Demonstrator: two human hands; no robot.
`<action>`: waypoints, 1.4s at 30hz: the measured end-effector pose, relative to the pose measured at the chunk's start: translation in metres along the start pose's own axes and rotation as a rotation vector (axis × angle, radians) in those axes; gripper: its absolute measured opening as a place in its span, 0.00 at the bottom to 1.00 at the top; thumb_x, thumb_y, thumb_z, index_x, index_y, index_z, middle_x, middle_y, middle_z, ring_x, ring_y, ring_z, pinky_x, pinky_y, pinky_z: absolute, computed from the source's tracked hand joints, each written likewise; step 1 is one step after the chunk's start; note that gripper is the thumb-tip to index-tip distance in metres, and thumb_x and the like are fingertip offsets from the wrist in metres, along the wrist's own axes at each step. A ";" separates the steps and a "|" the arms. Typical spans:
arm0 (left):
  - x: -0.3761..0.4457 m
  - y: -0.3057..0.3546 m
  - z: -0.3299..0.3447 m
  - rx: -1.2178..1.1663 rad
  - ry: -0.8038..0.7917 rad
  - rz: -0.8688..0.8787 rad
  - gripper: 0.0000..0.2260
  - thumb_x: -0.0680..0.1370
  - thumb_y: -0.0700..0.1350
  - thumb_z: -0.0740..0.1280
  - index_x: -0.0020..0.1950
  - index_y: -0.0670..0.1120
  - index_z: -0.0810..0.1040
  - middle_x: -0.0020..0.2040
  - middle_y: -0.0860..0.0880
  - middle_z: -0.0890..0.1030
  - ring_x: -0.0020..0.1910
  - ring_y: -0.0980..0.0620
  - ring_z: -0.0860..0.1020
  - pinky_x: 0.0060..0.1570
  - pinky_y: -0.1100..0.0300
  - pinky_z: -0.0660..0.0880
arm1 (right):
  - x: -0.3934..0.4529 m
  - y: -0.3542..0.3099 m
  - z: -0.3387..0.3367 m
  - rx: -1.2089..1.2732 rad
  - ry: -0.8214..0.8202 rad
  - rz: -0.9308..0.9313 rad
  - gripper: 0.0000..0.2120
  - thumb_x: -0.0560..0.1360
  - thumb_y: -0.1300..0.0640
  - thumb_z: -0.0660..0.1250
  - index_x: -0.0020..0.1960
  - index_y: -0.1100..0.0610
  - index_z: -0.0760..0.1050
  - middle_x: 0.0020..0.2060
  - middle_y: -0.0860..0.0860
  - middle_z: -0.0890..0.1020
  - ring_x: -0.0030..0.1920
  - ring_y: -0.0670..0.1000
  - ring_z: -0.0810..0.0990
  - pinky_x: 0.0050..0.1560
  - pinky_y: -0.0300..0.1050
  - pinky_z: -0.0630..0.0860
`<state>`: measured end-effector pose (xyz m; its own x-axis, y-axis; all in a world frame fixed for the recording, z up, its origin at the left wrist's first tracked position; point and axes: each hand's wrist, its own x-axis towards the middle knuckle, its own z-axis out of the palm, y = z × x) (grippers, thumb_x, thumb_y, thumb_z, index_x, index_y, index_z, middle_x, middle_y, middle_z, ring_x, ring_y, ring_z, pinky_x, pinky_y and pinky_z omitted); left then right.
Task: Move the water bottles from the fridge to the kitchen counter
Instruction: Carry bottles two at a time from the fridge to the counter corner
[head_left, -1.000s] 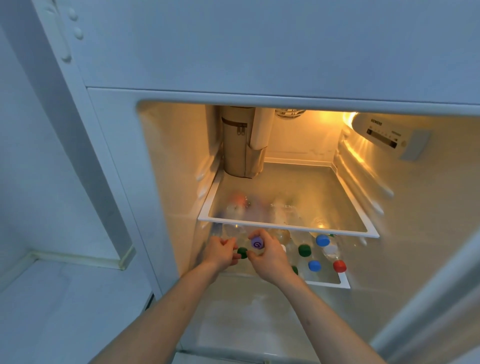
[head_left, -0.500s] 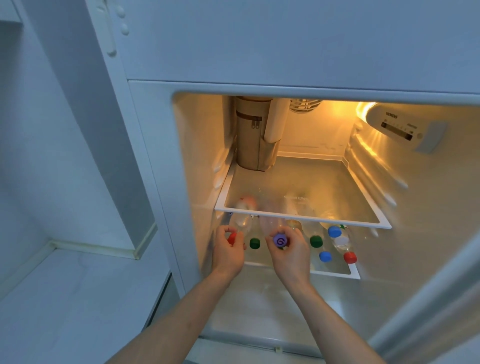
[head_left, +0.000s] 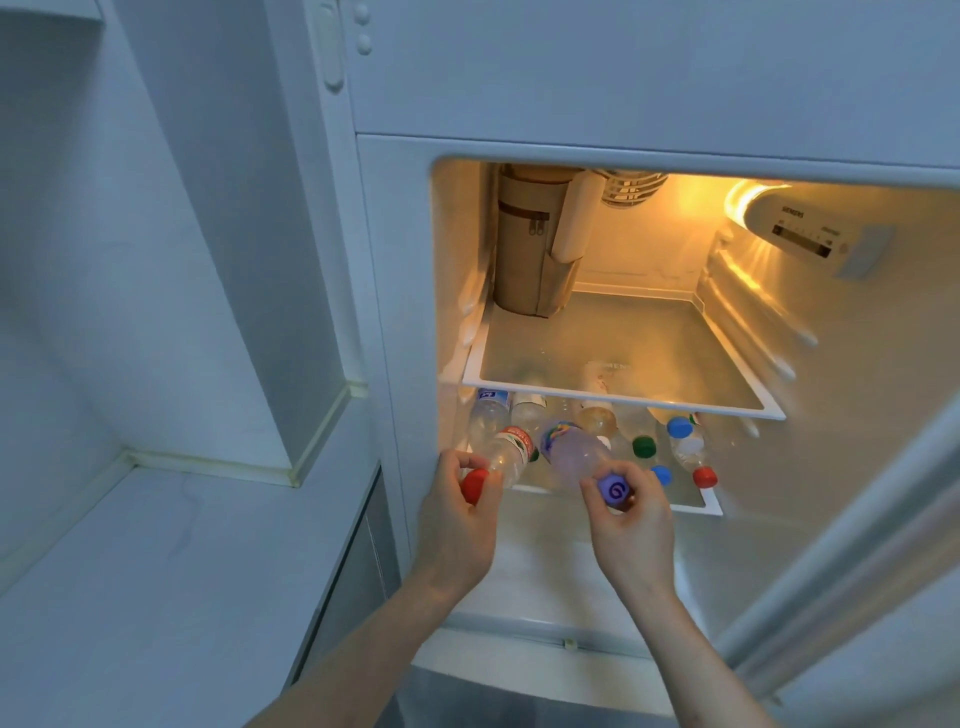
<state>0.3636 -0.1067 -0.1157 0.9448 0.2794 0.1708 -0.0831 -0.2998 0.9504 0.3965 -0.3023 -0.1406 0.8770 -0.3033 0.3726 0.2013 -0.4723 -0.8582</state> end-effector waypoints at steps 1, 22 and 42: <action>-0.006 0.001 -0.005 0.016 -0.005 0.002 0.04 0.82 0.53 0.66 0.51 0.57 0.71 0.43 0.51 0.81 0.39 0.51 0.82 0.34 0.57 0.77 | -0.004 -0.003 -0.005 -0.002 0.000 0.008 0.09 0.75 0.60 0.76 0.48 0.49 0.78 0.44 0.50 0.79 0.44 0.52 0.79 0.44 0.56 0.78; -0.175 -0.045 -0.125 0.495 -0.091 -0.345 0.08 0.79 0.58 0.67 0.47 0.55 0.74 0.38 0.55 0.79 0.35 0.60 0.75 0.33 0.66 0.68 | -0.097 -0.065 0.012 -0.291 -1.124 -0.040 0.03 0.75 0.54 0.73 0.44 0.46 0.80 0.37 0.49 0.84 0.32 0.51 0.84 0.34 0.49 0.82; -0.393 -0.024 -0.174 0.352 0.824 -0.837 0.05 0.76 0.56 0.70 0.47 0.58 0.76 0.36 0.52 0.82 0.35 0.52 0.82 0.45 0.48 0.80 | -0.241 -0.145 0.103 -0.132 -1.954 -0.816 0.05 0.71 0.55 0.68 0.46 0.49 0.80 0.35 0.46 0.82 0.31 0.40 0.74 0.34 0.32 0.71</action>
<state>-0.0607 -0.0505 -0.1606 0.1722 0.9593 -0.2239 0.6643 0.0548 0.7454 0.2005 -0.0757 -0.1428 -0.1441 0.9502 -0.2764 0.7310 -0.0861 -0.6769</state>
